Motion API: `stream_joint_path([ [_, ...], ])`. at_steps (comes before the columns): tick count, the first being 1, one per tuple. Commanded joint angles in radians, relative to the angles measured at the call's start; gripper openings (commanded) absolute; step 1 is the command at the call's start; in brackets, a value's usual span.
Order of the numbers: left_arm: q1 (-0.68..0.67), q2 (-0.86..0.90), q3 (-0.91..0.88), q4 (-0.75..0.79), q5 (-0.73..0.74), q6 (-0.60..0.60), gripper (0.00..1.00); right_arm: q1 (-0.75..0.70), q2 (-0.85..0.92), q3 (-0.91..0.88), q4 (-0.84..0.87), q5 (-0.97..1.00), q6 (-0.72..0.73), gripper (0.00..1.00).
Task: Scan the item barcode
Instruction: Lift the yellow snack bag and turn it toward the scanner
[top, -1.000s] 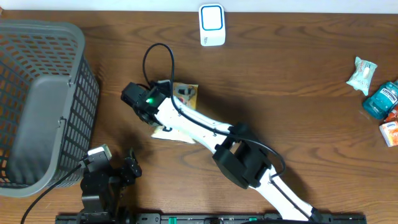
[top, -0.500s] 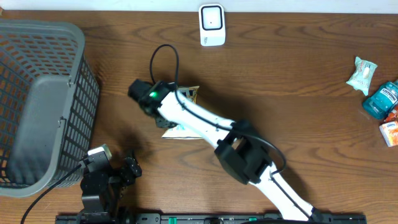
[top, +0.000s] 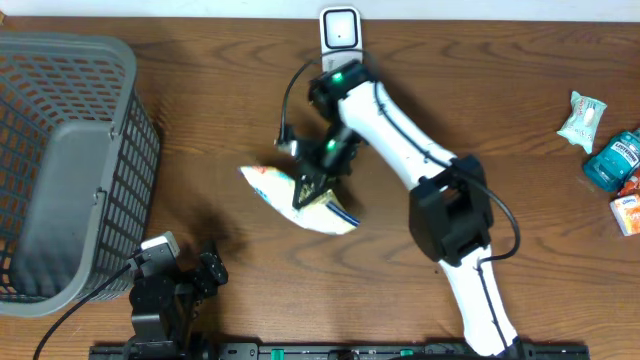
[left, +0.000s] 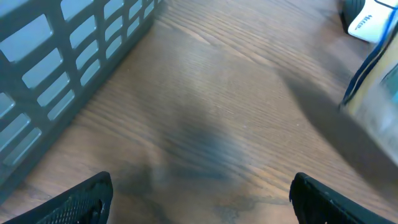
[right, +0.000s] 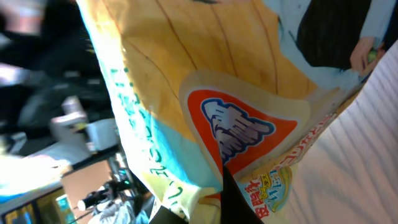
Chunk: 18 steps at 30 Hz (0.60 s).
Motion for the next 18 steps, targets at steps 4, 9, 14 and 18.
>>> stream_joint_path([
  [4, 0.000, -0.005, -0.003, 0.000, -0.009, -0.005, 0.91, -0.046, -0.031, -0.044, -0.003, -0.331, 0.018, 0.01],
  [9, 0.000, -0.005, -0.003, 0.000, -0.009, -0.005, 0.91, -0.053, -0.031, -0.049, -0.003, -0.424, 0.410, 0.01],
  [14, 0.000, -0.005, -0.003, 0.000, -0.009, -0.005, 0.91, -0.052, -0.032, -0.049, -0.003, -0.547, 0.537, 0.01],
  [18, 0.000, -0.005, -0.003, 0.000, -0.009, -0.005, 0.91, -0.055, -0.032, -0.049, -0.003, -0.643, 0.537, 0.01],
])
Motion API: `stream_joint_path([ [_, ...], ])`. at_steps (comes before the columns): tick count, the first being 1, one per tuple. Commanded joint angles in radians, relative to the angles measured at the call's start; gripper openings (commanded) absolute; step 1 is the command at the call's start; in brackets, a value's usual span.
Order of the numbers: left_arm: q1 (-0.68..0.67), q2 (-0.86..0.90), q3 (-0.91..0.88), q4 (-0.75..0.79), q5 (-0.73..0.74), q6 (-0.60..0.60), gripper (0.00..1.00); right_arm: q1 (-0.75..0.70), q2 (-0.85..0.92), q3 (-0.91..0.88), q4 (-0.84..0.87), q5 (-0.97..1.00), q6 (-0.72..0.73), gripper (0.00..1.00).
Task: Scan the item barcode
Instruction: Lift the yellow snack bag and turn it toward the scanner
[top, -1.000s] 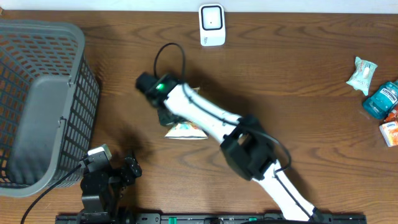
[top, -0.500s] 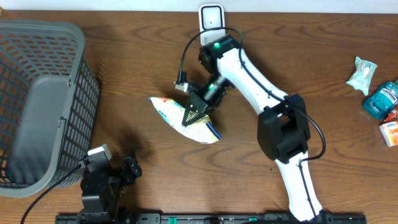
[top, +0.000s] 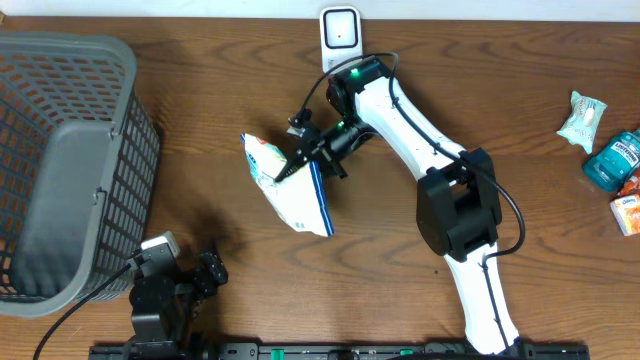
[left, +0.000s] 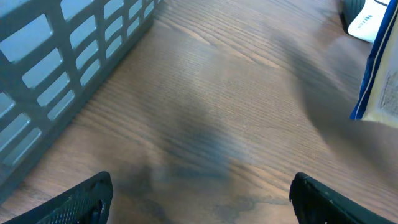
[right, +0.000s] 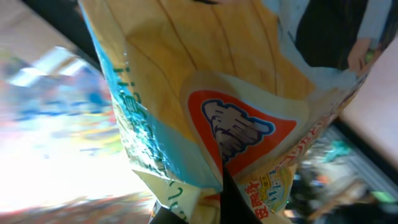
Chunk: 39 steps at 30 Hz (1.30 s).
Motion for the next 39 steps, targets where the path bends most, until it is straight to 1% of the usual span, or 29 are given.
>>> stream_joint_path([
  [1, 0.000, -0.005, -0.003, 0.000, -0.009, -0.005, 0.91, -0.007, -0.032, -0.001, -0.001, -0.183, 0.073, 0.01],
  [3, 0.000, -0.005, -0.003, 0.000, -0.009, -0.005, 0.91, -0.014, -0.032, -0.001, 0.000, -0.182, 0.069, 0.01],
  [14, 0.000, -0.005, -0.003, 0.000, -0.009, -0.005, 0.91, -0.089, -0.034, -0.001, 0.000, -0.177, -0.116, 0.01],
  [22, 0.000, -0.005, -0.003, 0.000, -0.009, -0.005, 0.91, -0.134, -0.034, -0.042, 0.000, -0.074, -0.122, 0.01],
  [33, 0.000, -0.005, -0.003, 0.000, -0.009, -0.005, 0.91, -0.176, -0.036, -0.237, -0.001, -0.075, -0.167, 0.01],
  [35, 0.000, -0.005, -0.003, 0.000, -0.009, -0.005, 0.91, -0.184, -0.038, -0.247, -0.001, -0.074, -0.170, 0.01],
  [39, 0.000, -0.005, -0.003, 0.000, -0.009, -0.005, 0.91, -0.190, -0.051, -0.248, -0.001, -0.074, -0.225, 0.01],
])
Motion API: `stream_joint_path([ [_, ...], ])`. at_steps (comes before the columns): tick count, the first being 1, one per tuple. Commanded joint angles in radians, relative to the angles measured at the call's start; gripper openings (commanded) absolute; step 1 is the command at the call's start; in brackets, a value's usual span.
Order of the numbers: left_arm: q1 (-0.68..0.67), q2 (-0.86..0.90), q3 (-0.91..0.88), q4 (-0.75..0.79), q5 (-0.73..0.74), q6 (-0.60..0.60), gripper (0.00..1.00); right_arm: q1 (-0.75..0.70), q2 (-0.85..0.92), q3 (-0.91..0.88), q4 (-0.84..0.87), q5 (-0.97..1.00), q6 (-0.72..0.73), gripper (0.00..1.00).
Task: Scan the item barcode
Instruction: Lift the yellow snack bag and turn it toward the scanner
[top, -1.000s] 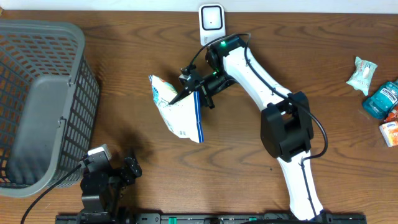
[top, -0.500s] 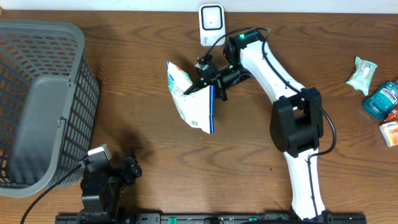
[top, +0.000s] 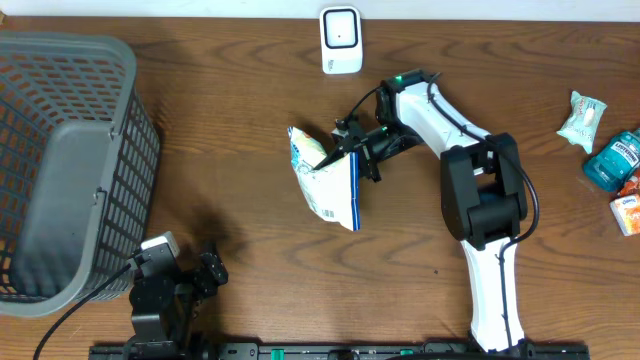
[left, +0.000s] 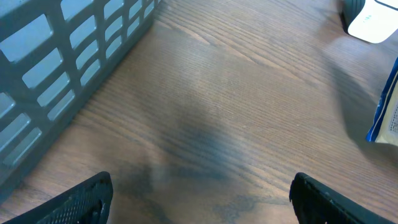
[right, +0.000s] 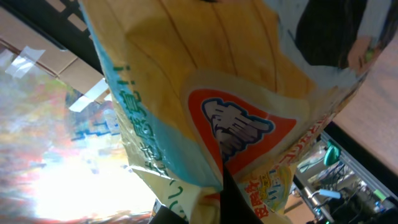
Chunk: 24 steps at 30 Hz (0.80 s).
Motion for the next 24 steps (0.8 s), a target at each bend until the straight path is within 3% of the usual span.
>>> stream_joint_path([
  [1, 0.000, -0.005, -0.003, 0.000, -0.009, -0.005, 0.91, -0.008, -0.060, 0.000, -0.001, -0.036, -0.083, 0.01],
  [10, 0.000, -0.005, -0.003, 0.000, -0.009, -0.005, 0.91, -0.029, -0.282, 0.000, 0.000, -0.004, -0.432, 0.01],
  [16, 0.000, -0.005, -0.003, 0.000, -0.009, -0.005, 0.91, -0.027, -0.394, 0.000, 0.044, 0.183, -0.711, 0.01],
  [18, 0.000, -0.005, -0.003, 0.000, -0.009, -0.005, 0.91, -0.011, -0.404, 0.000, 0.103, 0.337, -0.813, 0.01],
  [24, 0.000, -0.005, -0.003, 0.000, -0.009, -0.005, 0.91, 0.033, -0.391, -0.003, 0.314, 0.580, -0.828, 0.02],
])
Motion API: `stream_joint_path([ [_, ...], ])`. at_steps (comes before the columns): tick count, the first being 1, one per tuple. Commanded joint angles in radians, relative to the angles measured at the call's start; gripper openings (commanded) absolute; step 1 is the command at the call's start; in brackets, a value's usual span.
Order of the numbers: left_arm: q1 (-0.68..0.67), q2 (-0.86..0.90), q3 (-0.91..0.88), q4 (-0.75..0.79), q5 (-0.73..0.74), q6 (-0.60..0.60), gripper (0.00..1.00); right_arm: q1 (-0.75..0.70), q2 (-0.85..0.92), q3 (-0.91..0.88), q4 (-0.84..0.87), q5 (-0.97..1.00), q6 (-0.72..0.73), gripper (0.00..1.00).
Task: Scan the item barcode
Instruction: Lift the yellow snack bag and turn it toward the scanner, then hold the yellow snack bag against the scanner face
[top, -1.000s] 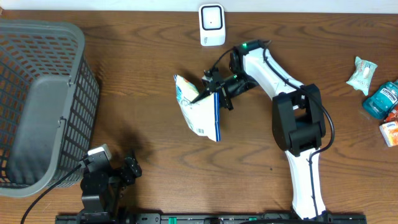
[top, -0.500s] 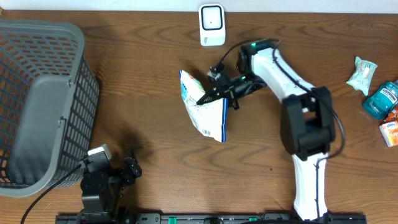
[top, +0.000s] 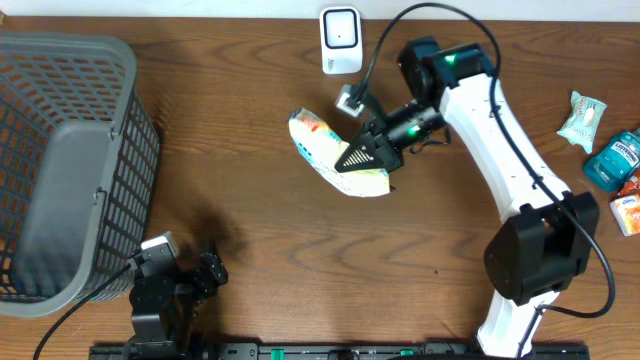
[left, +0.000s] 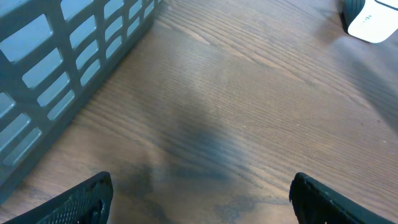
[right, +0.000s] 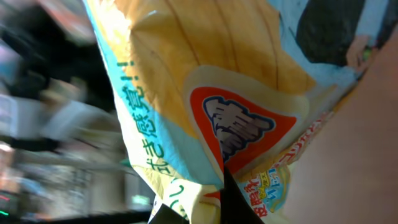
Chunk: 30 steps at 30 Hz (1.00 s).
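Note:
The item is a yellow and light-blue snack bag (top: 325, 150), held off the table just below and in front of the white scanner (top: 340, 40) at the table's back edge. My right gripper (top: 354, 158) is shut on the bag's lower right edge. In the right wrist view the bag (right: 211, 93) fills the frame, its orange logo facing the camera, with a dark finger (right: 235, 200) pinching its seam. No barcode shows. My left gripper (left: 199, 199) rests open low over bare wood at the front left, and the scanner (left: 373, 18) shows at that view's top right corner.
A tall grey mesh basket (top: 60, 170) stands at the left edge, its wall (left: 62, 62) close to my left gripper. At the far right lie a pale green packet (top: 582, 118), a blue mouthwash bottle (top: 612, 158) and a small orange box (top: 628, 212).
My right arm has swung round to the right, and the bag has gone from hanging edge-on to lying yellow face up, slightly nearer the scanner. Its blue edge has left the left wrist view.
My right gripper held the bag over the table's middle, fairly flat. Then the bag stood on edge with its white back facing left. Then it sat further right, still on edge. Now it is yellow face up, below the scanner. The left arm has stayed put throughout.

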Motion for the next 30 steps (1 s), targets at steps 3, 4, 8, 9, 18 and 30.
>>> stream_joint_path([
  [3, 0.000, -0.005, -0.003, 0.000, -0.009, -0.005, 0.91, 0.058, 0.010, 0.003, 0.198, 0.222, -0.081, 0.02],
  [4, 0.000, -0.005, -0.003, 0.000, -0.008, -0.005, 0.91, 0.071, 0.010, 0.003, 0.241, 0.242, -0.081, 0.02],
  [8, 0.000, -0.005, -0.003, 0.000, -0.008, -0.005, 0.91, 0.117, 0.013, 0.003, 0.411, 0.390, -0.081, 0.01],
  [9, 0.000, -0.005, -0.003, 0.001, -0.008, -0.005, 0.91, 0.125, 0.015, 0.003, 0.449, 0.435, -0.081, 0.01],
  [18, 0.000, -0.005, -0.003, 0.000, -0.009, -0.005, 0.91, 0.149, 0.065, 0.003, 0.808, 0.659, -0.080, 0.01],
  [30, 0.000, -0.005, -0.003, 0.000, -0.008, -0.005, 0.91, 0.100, 0.194, 0.003, 1.289, 0.666, 0.107, 0.01],
])
